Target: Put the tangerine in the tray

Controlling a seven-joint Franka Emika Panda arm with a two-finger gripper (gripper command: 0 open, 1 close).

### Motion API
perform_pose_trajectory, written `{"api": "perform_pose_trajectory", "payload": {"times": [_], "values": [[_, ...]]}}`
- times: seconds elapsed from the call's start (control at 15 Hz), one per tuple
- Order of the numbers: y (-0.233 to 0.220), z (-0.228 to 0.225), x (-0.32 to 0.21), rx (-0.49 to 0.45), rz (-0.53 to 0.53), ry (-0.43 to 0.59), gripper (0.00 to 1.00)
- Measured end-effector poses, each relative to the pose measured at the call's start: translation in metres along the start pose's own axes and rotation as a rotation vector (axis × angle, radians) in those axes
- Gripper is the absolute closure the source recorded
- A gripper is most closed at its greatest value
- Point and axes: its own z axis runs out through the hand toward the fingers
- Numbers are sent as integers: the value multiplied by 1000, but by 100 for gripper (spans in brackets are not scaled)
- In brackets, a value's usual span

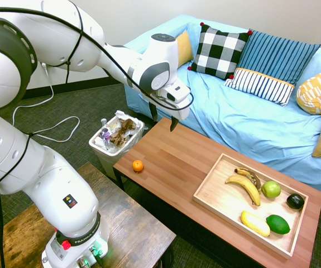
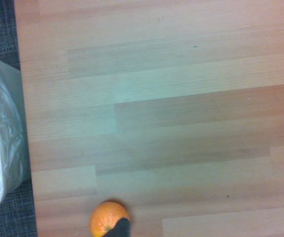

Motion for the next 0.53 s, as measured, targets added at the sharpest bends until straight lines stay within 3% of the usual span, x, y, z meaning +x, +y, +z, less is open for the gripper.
{"api": "perform_pose_trajectory", "payload": {"times": [0.27, 0.53], "values": [[-11, 11, -1, 1, -16, 2, 0], [-43, 69, -19, -5, -22, -21, 0]]}}
